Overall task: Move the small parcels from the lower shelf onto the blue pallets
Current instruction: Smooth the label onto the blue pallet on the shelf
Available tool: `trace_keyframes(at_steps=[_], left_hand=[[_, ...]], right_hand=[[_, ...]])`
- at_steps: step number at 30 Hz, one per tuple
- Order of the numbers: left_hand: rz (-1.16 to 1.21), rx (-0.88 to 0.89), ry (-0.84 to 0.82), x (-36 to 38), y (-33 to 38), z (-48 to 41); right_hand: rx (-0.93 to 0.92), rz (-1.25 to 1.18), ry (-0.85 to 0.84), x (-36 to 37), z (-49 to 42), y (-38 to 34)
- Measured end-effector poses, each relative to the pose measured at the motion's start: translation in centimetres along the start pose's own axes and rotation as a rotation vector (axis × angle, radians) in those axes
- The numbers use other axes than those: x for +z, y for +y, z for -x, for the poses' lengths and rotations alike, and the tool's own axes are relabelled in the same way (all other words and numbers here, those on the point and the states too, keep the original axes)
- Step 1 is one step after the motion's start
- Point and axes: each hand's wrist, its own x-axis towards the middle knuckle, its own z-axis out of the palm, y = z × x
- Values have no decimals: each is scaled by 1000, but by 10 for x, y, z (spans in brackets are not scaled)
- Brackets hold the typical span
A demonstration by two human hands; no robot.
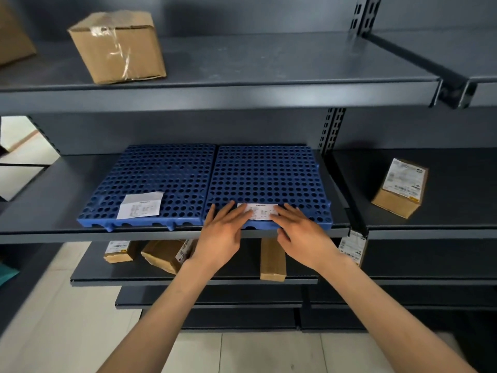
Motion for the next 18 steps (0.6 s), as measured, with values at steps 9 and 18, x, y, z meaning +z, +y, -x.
trace_keyframes(at_steps=[9, 18], left_hand=[[-25, 75, -19, 1, -1, -4], [119, 98, 7, -18, 10, -24]], right_hand=[[51, 4, 79, -4, 9, -2], [89, 20, 192, -29, 9, -14]])
